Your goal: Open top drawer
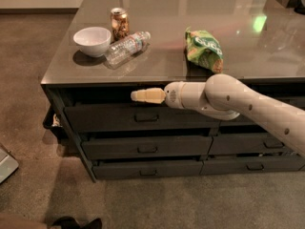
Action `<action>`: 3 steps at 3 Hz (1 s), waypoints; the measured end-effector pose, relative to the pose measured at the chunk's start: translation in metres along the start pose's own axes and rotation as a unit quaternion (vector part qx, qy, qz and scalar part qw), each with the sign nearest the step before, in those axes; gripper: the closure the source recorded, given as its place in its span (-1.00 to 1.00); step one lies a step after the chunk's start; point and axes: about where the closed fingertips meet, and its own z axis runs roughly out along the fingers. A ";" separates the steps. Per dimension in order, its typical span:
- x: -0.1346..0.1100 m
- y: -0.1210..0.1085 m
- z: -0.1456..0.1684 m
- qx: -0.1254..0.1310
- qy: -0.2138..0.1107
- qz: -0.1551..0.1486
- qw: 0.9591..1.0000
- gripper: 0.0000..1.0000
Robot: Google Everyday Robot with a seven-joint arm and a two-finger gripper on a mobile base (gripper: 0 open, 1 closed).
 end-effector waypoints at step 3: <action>0.027 -0.017 0.033 0.012 0.039 0.010 0.999 -1.00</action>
Offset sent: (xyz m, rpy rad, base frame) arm 0.0208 0.0169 -0.0586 -0.0828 0.0930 0.0077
